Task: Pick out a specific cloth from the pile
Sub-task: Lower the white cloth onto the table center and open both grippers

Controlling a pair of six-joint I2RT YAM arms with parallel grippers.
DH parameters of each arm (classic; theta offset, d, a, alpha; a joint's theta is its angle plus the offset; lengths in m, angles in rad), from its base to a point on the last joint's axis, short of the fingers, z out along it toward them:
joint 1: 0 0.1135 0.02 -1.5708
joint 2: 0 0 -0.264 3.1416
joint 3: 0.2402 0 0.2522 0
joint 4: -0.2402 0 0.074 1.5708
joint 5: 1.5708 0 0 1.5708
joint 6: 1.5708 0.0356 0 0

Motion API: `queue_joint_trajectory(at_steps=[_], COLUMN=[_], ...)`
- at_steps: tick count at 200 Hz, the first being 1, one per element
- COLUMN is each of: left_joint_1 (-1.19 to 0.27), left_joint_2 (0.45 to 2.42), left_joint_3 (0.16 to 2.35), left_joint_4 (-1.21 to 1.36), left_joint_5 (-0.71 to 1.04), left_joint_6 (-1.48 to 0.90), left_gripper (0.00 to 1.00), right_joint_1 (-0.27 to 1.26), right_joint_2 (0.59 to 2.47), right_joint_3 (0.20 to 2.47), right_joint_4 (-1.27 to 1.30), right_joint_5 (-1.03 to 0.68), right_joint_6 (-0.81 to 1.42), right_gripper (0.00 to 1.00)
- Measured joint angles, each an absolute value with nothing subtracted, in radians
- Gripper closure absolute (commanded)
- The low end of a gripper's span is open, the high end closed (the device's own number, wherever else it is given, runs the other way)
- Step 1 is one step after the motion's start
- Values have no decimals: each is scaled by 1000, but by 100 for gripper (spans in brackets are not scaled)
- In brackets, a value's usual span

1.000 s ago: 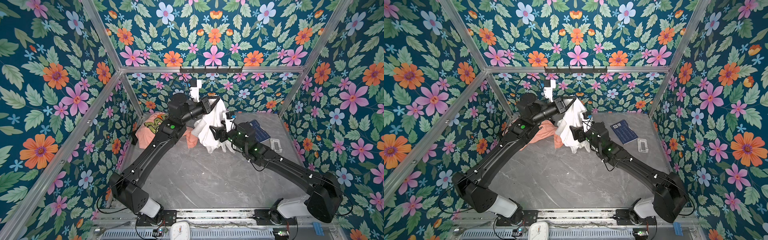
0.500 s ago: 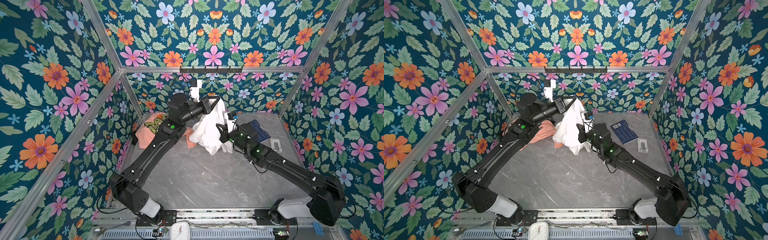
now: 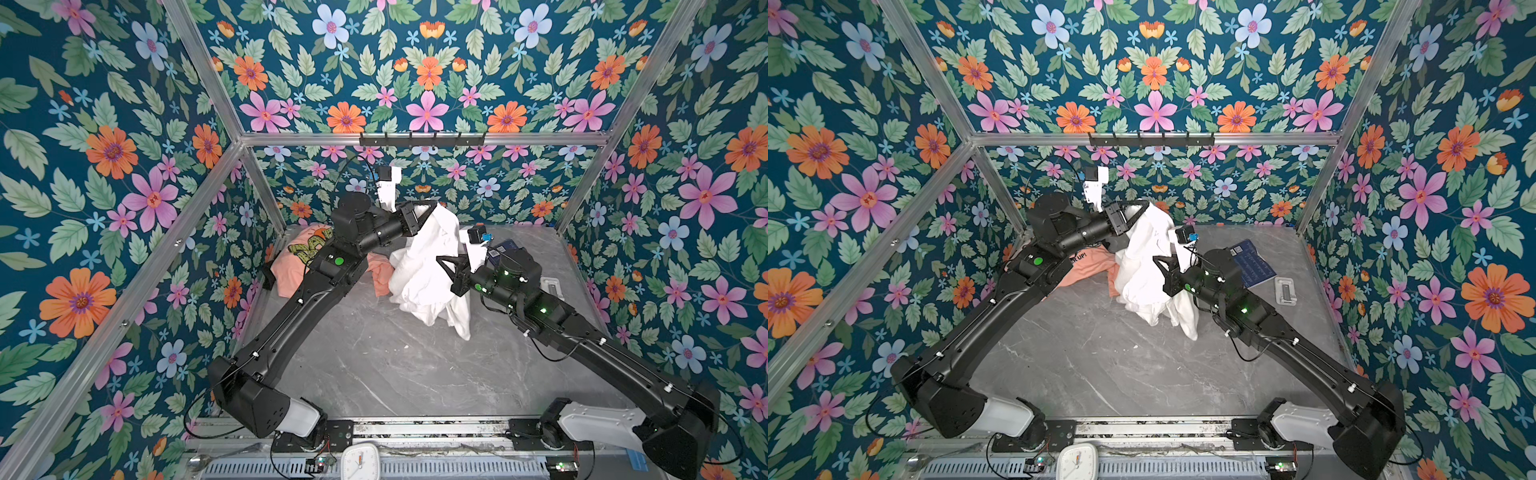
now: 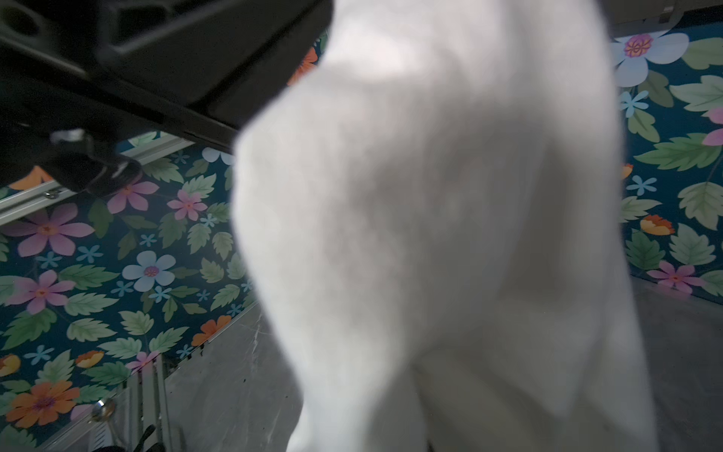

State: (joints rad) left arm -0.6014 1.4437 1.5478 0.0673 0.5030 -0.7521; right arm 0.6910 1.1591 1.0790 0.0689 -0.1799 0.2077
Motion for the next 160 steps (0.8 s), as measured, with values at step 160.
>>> queue_joint_trajectory(at_steps=[160], left_joint_1=[-712], left_joint_2=[1288], left_joint_3=[1217], left_joint_4=[-133], left_joint_5=[471], left_joint_6=[-675], left_gripper=[100], right_joint_1=[725], right_joint_2=[916], right_joint_3=[717], right_joint_4=[-19], right_joint_5=[-257], right_joint_6=[378], right_gripper=[100])
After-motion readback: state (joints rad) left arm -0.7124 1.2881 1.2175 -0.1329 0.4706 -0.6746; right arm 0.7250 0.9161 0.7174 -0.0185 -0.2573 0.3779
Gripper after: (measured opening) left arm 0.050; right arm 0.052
